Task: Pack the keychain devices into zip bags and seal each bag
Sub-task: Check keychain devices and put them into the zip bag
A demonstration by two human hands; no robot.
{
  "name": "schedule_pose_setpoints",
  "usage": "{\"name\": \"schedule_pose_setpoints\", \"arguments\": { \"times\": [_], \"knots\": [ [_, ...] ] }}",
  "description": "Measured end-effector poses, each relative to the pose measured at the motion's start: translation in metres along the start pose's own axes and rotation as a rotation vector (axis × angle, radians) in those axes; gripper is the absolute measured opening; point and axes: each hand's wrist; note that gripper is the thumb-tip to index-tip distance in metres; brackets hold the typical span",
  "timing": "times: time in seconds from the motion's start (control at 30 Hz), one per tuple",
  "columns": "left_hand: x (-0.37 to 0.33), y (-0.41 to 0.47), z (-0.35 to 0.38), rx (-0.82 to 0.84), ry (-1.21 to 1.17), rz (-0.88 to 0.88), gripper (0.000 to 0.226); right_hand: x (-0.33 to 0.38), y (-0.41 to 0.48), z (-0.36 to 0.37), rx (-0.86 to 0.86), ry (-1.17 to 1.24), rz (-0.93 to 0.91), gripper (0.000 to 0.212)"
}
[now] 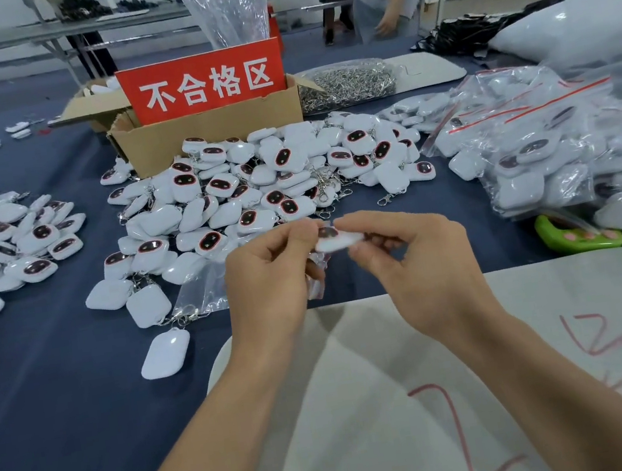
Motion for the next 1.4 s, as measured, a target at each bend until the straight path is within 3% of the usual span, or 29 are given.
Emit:
{"name": "schedule_pose_setpoints", "arguments": {
  "times": [0.03, 0.13, 0.33, 0.47, 0.57, 0.63, 0.7, 0.77, 0.83, 0.87, 0.97, 1.03, 1.13, 1.27, 1.4],
  "knots": [
    [-0.001, -0.001, 0.000, -0.004, 0.019, 0.041, 0.019, -0.002, 0.001, 0.000, 0.011, 0.059, 0.033, 0.027],
    [-0.005, -0.005, 0.001, 0.087, 0.035, 0.134, 0.014, -0.003, 0.004, 0.000, 0.044, 0.157, 0.123, 0.028],
    [-0.003, 0.000, -0.001, 0.112, 0.046, 0.095, 0.043, -0.001, 0.005, -0.002, 0.115, 0.300, 0.281, 0.024],
    [-0.002, 0.001, -0.001, 0.112, 0.036, 0.085, 0.043, 0.001, 0.004, 0.000, 0.140, 0.342, 0.327, 0.026],
    [-0.001, 0.001, 0.000, 0.096, 0.014, 0.060, 0.038, 0.003, 0.001, 0.000, 0.041, 0.291, 0.257, 0.021],
    [0.001, 0.000, 0.002, 0.039, 0.022, 0.034, 0.036, 0.003, -0.003, 0.000, 0.019, 0.045, 0.100, 0.041],
    [0.003, -0.001, 0.002, -0.010, 0.023, -0.002, 0.031, 0.006, -0.006, 0.003, 0.110, -0.121, -0.009, 0.059],
    [0.003, -0.002, 0.003, -0.001, 0.008, -0.042, 0.023, 0.006, -0.006, 0.006, 0.145, -0.107, -0.009, 0.050],
    [0.002, -0.002, 0.002, -0.027, 0.007, -0.029, 0.023, 0.005, -0.005, 0.007, 0.089, 0.006, 0.057, 0.027],
    [0.003, -0.002, 0.000, -0.069, 0.066, 0.011, 0.022, 0.004, -0.003, 0.006, 0.060, 0.100, 0.128, 0.020],
    [0.008, -0.002, -0.006, -0.144, 0.470, 0.155, 0.013, 0.003, 0.003, 0.001, 0.025, 0.325, 0.347, 0.032],
    [0.010, -0.003, -0.006, -0.083, 0.740, 0.155, 0.030, 0.003, 0.006, -0.003, 0.022, 0.391, 0.444, 0.036],
    [0.010, -0.004, -0.001, -0.006, 1.054, 0.103, 0.034, 0.001, 0.007, -0.007, 0.017, 0.417, 0.532, 0.039],
    [0.015, -0.002, -0.002, 0.011, 1.130, 0.074, 0.022, 0.001, 0.008, -0.007, 0.039, 0.417, 0.552, 0.038],
    [0.015, -0.001, -0.004, 0.003, 1.011, 0.057, 0.025, 0.004, 0.006, -0.002, 0.014, 0.399, 0.560, 0.031]
  ]
}}
Point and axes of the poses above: each hand's wrist, its own y-axis towards the middle knuckle, its own z-axis out of the palm, x = y × z, and after that the axes turned 5 degrees about -y, right-handed
